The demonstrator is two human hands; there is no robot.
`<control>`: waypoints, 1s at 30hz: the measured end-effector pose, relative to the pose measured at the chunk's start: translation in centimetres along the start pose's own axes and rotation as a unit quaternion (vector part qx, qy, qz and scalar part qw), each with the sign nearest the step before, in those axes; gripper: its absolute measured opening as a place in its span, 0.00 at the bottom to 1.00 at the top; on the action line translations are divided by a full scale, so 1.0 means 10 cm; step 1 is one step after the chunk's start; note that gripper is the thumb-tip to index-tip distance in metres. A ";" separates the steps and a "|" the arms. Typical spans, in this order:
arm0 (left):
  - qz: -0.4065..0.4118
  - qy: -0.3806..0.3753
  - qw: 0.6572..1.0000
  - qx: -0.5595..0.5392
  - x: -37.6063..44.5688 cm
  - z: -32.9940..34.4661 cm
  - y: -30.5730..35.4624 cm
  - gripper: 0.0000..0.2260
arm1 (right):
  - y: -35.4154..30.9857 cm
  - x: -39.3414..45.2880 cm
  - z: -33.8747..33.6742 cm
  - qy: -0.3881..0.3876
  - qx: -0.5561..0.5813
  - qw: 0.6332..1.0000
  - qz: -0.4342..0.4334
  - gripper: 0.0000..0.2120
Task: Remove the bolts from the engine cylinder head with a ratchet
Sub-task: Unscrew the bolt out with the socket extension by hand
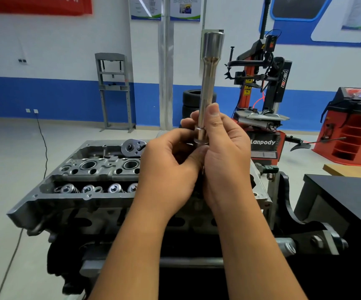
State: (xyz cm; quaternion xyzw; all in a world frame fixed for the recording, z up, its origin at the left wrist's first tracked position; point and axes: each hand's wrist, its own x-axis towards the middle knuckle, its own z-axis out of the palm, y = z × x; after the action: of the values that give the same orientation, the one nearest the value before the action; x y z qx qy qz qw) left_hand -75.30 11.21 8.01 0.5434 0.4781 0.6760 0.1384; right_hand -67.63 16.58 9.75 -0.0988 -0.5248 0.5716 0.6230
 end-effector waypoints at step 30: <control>0.005 0.015 1.000 -0.026 0.01 0.02 -0.04 0.07 | -0.01 -0.01 0.00 -0.001 -0.024 1.000 -0.003 0.16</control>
State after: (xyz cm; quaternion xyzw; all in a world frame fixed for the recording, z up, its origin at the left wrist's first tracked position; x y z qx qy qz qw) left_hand -75.30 11.53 7.77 0.5314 0.4599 0.6971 0.1419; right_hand -67.52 16.49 9.75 -0.1115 -0.5395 0.5572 0.6213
